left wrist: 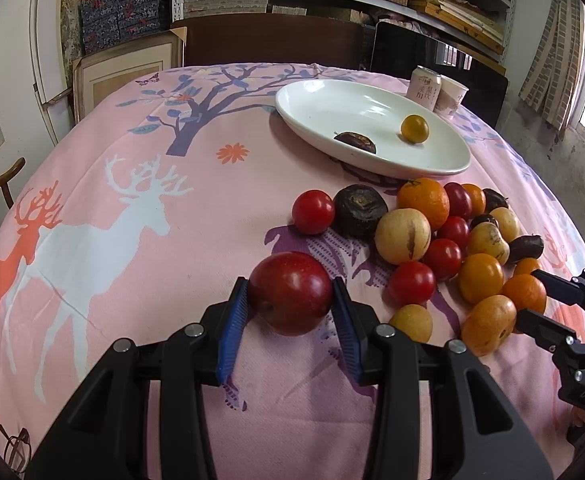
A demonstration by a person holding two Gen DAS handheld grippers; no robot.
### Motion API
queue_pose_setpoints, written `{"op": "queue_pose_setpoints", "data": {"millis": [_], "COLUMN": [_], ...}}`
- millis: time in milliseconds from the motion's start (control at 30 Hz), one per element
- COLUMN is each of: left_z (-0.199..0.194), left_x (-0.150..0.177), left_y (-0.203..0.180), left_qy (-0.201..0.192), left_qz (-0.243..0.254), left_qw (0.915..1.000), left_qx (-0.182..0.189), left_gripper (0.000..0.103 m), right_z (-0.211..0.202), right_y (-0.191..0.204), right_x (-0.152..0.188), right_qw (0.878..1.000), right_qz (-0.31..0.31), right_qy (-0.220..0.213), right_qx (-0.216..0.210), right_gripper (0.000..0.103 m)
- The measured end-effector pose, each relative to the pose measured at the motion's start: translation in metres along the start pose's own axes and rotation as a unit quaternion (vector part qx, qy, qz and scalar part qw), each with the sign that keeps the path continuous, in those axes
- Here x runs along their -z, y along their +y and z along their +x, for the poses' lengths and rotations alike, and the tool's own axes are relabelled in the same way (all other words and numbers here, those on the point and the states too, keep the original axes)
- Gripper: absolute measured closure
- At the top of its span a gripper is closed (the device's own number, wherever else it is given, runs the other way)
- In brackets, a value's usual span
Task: Organize fruits
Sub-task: 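Grasp the large red tomato with the left tool, then place the red tomato on the plate with the left tool while the right tool places a large orange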
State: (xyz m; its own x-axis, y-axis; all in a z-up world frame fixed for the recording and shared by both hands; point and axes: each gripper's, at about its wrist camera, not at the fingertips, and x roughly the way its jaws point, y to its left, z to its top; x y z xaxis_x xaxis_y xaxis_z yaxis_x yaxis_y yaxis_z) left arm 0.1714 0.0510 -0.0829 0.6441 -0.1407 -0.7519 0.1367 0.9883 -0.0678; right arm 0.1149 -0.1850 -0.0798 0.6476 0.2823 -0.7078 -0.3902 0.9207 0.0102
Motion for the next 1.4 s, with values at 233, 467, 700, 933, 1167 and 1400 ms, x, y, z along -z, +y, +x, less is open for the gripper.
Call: {"op": "queue_pose_setpoints", "data": {"millis": [233, 467, 700, 933, 1167, 1400], "left_z": [-0.001, -0.009, -0.017, 0.018, 0.098, 0.13], "left_x": [0.0, -0.004, -0.069, -0.14, -0.166, -0.162], "left_y": [0.002, 0.003, -0.019, -0.042, -0.041, -0.043], "left_qy": [-0.004, -0.015, -0.046, -0.064, -0.005, 0.015], "left_qz": [-0.005, -0.015, 0.007, 0.003, 0.007, 0.017], "left_qw": [1.0, 0.9997, 0.9989, 0.9978, 0.9999, 0.9993], "left_qx": [0.005, 0.011, 0.009, 0.02, 0.014, 0.03], "left_gripper": [0.062, 0.062, 0.062, 0.062, 0.062, 0.053], "right_z": [-0.008, -0.032, -0.053, -0.006, 0.072, 0.081], "right_y": [-0.019, -0.046, -0.072, -0.084, -0.081, -0.09], "right_x": [0.003, 0.003, -0.061, -0.123, -0.134, -0.133], "right_qw": [0.998, 0.989, 0.985, 0.987, 0.994, 0.992], "right_qz": [0.049, 0.119, 0.122, 0.122, 0.109, 0.126], "right_qy": [-0.022, -0.083, -0.118, -0.105, -0.025, -0.017], "right_qx": [-0.014, -0.02, 0.006, -0.007, -0.008, 0.002], "right_gripper": [0.062, 0.062, 0.062, 0.062, 0.062, 0.041]}}
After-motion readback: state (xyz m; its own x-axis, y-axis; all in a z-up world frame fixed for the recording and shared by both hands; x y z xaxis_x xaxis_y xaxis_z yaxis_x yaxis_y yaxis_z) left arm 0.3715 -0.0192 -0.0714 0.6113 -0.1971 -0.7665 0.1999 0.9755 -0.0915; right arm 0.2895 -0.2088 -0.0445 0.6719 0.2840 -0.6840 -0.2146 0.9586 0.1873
